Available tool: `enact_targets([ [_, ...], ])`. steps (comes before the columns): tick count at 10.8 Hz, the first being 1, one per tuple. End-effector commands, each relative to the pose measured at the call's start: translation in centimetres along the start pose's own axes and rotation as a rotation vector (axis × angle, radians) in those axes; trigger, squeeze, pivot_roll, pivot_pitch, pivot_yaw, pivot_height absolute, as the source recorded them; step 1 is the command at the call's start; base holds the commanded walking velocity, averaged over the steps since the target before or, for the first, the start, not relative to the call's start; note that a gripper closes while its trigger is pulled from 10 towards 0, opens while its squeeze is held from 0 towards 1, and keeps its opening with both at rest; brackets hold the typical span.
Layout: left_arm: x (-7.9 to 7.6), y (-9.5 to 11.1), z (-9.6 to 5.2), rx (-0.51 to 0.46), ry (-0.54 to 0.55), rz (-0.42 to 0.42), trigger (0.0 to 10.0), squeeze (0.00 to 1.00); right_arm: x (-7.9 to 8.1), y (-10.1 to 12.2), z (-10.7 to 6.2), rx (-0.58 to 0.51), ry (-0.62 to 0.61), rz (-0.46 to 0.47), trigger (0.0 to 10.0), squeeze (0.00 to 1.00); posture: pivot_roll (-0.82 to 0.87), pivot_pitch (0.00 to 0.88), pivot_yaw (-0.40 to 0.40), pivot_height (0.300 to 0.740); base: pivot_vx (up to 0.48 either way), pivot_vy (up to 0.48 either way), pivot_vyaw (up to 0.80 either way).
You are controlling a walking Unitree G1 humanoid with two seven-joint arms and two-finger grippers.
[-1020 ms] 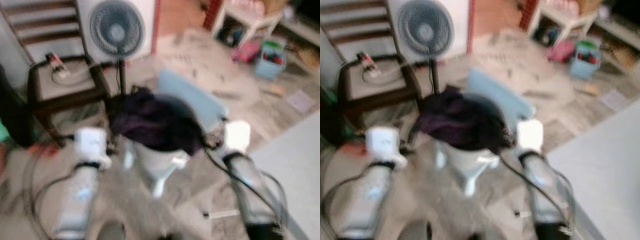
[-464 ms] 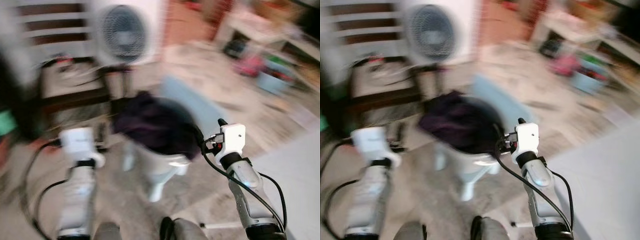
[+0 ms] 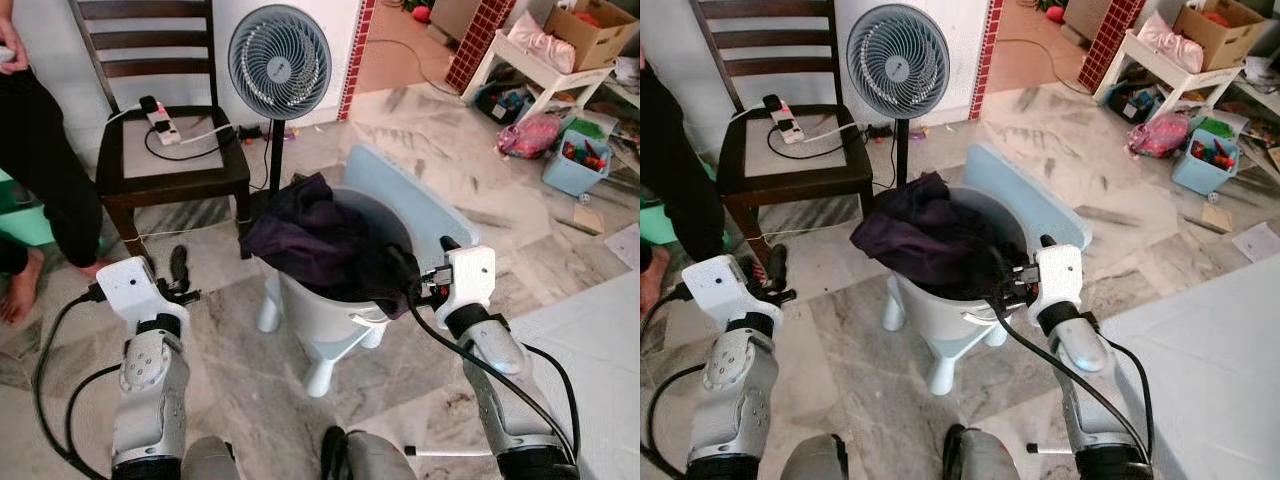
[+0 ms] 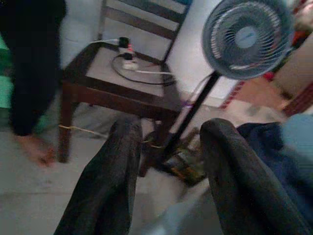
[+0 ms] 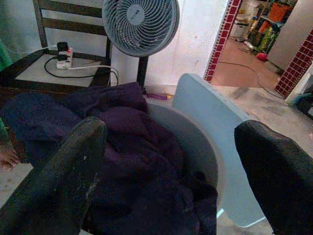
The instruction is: Hang hanger
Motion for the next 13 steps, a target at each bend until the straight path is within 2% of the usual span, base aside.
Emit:
enact_targets([
  [1, -0.4, -0.2, 0.1, 0.027, -0.017, -0.140, 10.0, 0.00, -0.5, 0.3, -0.1, -0.007, -0.015, -0.004, 10.0, 0.00, -0.06, 0.126, -0.131, 0.740, 0.000, 0.000, 0.00],
  [2, -1.2, -0.3, 0.1, 0.049, -0.064, -0.300, 10.0, 0.00, -0.4, 0.3, 0.0, -0.006, -0.014, -0.003, 10.0, 0.00, -0.06, 0.125, -0.131, 0.740, 0.000, 0.000, 0.00],
  [3, -3.0, -1.2, 0.0, 0.126, -0.150, -0.444, 10.0, 0.00, -0.4, 0.3, 0.0, -0.007, -0.014, -0.002, 10.0, 0.00, -0.06, 0.125, -0.129, 0.740, 0.000, 0.000, 0.00],
  [4, -2.9, -1.2, 0.1, 0.113, -0.137, -0.418, 10.0, 0.00, -0.4, 0.3, 0.1, -0.007, -0.014, -0.003, 10.0, 0.00, -0.06, 0.124, -0.128, 0.740, 0.000, 0.000, 0.00],
  [5, -3.4, -1.2, 0.0, 0.098, -0.175, -0.382, 10.0, 0.00, -0.3, 0.3, 0.1, -0.008, -0.013, -0.004, 10.0, 0.00, -0.06, 0.124, -0.127, 0.740, 0.000, 0.000, 0.00],
  [6, -3.1, -1.2, 0.0, 0.099, -0.156, -0.336, 10.0, 0.00, -0.4, 0.3, 0.1, -0.007, -0.013, -0.005, 10.0, 0.00, -0.06, 0.124, -0.127, 0.740, 0.000, 0.000, 0.00],
  [7, -3.4, -1.2, 0.0, 0.127, -0.196, -0.346, 10.0, 1.00, -0.4, 0.3, 0.1, -0.006, -0.013, -0.008, 10.0, 0.00, -0.06, 0.124, -0.127, 0.740, 0.000, 0.000, 0.00],
  [8, -3.6, -1.5, 0.0, 0.146, -0.207, -0.317, 10.0, 1.00, -0.4, 0.4, 0.1, -0.007, -0.014, -0.009, 10.0, 0.00, -0.06, 0.125, -0.128, 0.740, 0.000, 0.000, 0.00],
  [10, -4.4, -1.3, -0.1, 0.153, -0.250, -0.472, 10.0, 1.00, -0.5, 0.4, 0.1, -0.006, -0.011, -0.004, 10.0, 0.00, -0.07, 0.129, -0.132, 0.740, 0.000, 0.000, 0.00],
  [13, -4.2, -2.1, 0.1, 0.190, -0.218, -0.473, 10.0, 1.00, -0.7, 0.5, 0.0, -0.005, -0.016, -0.003, 10.0, 0.00, -0.07, 0.129, -0.133, 0.740, 0.000, 0.000, 0.00],
])
Point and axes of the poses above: a point about 5 cm out from each wrist's last joint towards the gripper, its own z axis pointing out of the wrist towards the gripper, its own y axis along the axis of the wrist's last joint, x = y × z, the point moved 6 cm from there along z, pointing out of the wrist towards the gripper
